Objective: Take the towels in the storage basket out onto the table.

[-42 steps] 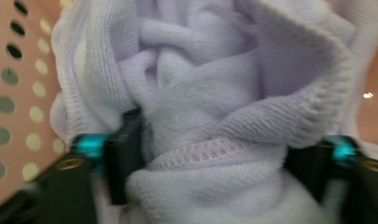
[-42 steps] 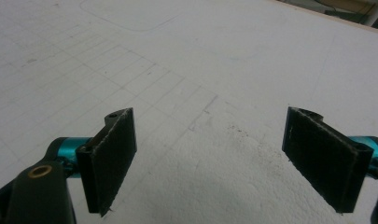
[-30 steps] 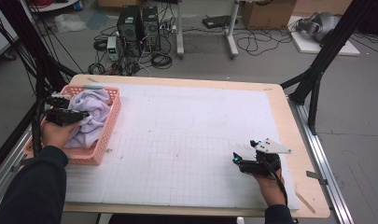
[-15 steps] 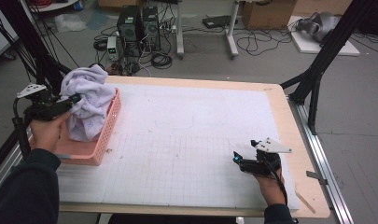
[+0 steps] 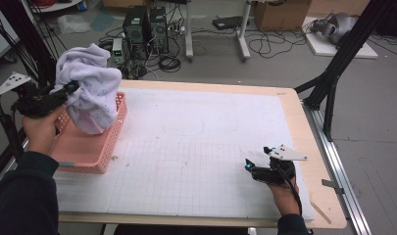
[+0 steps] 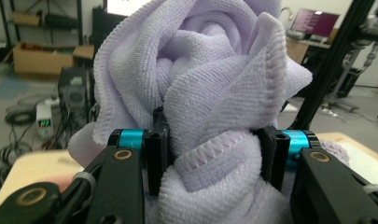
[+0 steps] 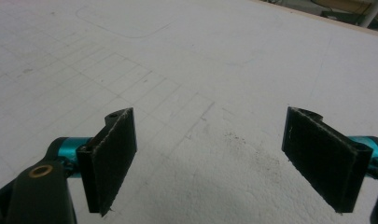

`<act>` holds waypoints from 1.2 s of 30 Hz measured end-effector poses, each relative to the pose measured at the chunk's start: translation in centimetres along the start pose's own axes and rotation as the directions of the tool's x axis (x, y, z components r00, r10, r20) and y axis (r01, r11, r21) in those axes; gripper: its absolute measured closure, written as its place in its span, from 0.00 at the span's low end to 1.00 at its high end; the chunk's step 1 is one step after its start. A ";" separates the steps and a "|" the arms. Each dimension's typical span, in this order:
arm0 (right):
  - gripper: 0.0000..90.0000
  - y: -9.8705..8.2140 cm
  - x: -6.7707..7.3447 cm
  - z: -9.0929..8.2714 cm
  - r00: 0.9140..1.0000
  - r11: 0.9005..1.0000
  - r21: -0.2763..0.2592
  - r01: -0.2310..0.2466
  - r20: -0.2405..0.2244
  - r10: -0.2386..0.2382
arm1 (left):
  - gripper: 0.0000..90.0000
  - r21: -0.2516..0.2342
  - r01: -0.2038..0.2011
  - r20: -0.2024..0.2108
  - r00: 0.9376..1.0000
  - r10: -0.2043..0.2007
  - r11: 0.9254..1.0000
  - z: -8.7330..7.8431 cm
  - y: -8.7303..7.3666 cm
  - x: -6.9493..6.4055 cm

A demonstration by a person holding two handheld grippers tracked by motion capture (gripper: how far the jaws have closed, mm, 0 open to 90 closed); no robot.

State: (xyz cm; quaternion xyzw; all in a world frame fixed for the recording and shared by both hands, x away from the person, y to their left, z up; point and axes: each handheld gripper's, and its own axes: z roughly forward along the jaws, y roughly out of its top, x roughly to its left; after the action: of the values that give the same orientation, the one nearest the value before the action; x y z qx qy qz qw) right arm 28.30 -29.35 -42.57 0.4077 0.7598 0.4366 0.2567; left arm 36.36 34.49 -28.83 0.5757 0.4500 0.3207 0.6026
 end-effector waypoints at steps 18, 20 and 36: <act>0.19 0.1 0.1 0.0 1.000 1.000 -0.005 0.005 -0.002 -0.005 | 0.61 -0.044 -0.067 0.232 0.970 0.076 0.997 2.6 2.8 -9.4; 0.19 0.1 0.0 0.0 1.000 1.000 -0.005 0.005 -0.002 -0.005 | 0.61 -0.029 -0.106 0.243 0.964 0.110 0.994 3.2 2.4 -10.6; 0.19 0.1 0.0 0.0 1.000 1.000 -0.006 0.007 -0.003 -0.007 | 0.61 0.108 -0.113 0.373 0.926 0.065 0.988 8.0 -3.9 -16.2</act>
State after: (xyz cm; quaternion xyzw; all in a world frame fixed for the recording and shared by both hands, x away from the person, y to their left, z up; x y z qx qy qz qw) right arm 28.37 -29.31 -42.52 0.4034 0.7603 0.4386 0.2583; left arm 36.81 16.08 -30.42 0.6829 0.3219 0.2048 0.6230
